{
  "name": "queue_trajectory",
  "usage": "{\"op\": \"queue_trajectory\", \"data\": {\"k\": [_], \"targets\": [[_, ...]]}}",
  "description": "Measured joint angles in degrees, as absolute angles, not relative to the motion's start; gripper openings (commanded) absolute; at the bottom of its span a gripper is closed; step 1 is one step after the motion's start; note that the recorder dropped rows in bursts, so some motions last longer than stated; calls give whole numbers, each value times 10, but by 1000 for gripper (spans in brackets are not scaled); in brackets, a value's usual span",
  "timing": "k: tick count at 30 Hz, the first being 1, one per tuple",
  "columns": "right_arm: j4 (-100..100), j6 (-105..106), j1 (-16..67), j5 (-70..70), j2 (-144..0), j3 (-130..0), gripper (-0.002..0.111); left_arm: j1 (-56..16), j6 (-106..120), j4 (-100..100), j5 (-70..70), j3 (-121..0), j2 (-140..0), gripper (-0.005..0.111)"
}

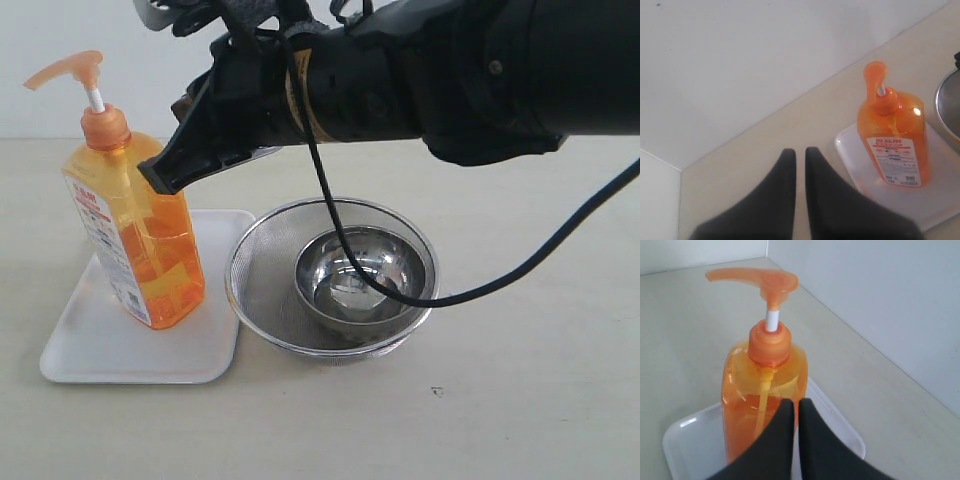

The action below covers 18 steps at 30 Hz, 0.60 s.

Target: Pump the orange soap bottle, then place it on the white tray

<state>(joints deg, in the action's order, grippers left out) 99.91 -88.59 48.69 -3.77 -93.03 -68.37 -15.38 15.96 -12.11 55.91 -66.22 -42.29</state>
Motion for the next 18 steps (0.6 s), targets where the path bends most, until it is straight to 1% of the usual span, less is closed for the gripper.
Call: {"op": "queue_trajectory", "data": {"k": [6, 12, 14, 18], "targets": [[999, -880, 487, -35, -930, -684, 0, -154, 166, -126, 547, -657, -464, 5], [999, -872, 487, -27, -930, -684, 0, -150, 188, -128, 536, -608, -505, 5], [999, -871, 487, -26, -930, -684, 0, -134, 188, -116, 512, -583, -525, 5], [999, -871, 487, -24, -930, -684, 0, -71, 191, -63, 482, -570, -551, 5]]}}
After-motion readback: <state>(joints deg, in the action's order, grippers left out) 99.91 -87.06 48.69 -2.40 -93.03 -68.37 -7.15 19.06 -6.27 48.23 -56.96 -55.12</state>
